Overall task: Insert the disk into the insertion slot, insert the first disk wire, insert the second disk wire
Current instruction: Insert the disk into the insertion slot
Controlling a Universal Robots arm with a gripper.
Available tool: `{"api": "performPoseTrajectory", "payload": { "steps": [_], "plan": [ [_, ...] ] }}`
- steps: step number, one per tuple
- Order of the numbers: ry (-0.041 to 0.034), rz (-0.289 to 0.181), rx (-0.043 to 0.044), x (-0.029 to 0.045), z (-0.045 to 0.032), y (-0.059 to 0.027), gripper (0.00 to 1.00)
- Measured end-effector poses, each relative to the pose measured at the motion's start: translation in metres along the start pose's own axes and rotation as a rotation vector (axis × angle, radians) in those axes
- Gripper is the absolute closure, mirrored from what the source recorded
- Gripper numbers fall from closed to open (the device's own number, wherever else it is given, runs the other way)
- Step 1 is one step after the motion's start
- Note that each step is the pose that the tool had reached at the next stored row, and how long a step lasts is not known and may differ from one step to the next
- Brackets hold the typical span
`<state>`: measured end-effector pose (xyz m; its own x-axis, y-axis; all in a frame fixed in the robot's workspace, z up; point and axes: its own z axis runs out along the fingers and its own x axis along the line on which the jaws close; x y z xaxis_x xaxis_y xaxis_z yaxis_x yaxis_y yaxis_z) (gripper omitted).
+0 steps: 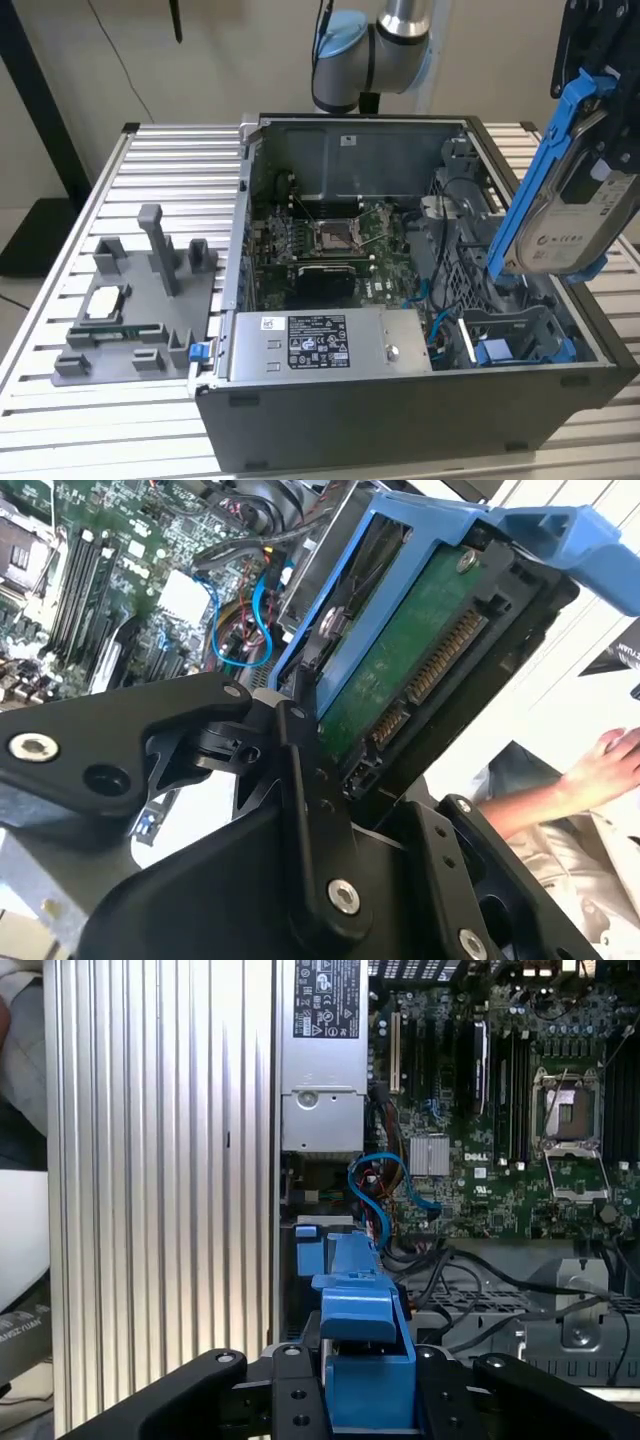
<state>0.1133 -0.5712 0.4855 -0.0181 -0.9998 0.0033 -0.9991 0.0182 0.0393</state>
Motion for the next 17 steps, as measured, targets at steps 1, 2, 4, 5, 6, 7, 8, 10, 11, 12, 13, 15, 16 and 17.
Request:
{"api": "performPoseTrajectory", "payload": {
  "steps": [1,2,4,5,6,7,8,10,11,12,13,15,16,17],
  "plan": [
    [0.0,0.0,0.0,0.0,0.0008,0.0,1.0],
    [-0.0001,0.0,0.0,0.0,0.0017,-0.0001,1.0],
    [0.0,0.0,0.0,0.0,0.0034,-0.0001,1.0],
    [0.0001,0.0,0.0,0.0,0.004,-0.0002,1.0],
    [0.0001,0.0,0.0,0.0,0.0048,-0.0002,1.0],
    [0.0,0.0,0.0,-0.0001,0.0056,-0.0002,1.0],
    [0.0001,0.0,0.0,0.0,0.0063,-0.0002,1.0],
    [0.0001,0.0,0.0,-0.0001,0.0077,-0.0003,1.0],
    [0.0001,0.0,0.0,-0.0001,0.0083,-0.0003,1.0],
    [0.0001,0.0,0.0,-0.0001,0.009,-0.0004,1.0],
    [0.0001,0.0,0.0,-0.0001,0.0097,-0.0004,1.0],
    [0.0001,0.0,0.0,-0.0001,0.011,-0.0004,1.0],
    [0.0002,0.0,0.0,-0.0001,0.0116,-0.0005,1.0],
    [0.0,0.0,0.0,-0.0001,0.0123,-0.0005,1.0]
  ]
}}
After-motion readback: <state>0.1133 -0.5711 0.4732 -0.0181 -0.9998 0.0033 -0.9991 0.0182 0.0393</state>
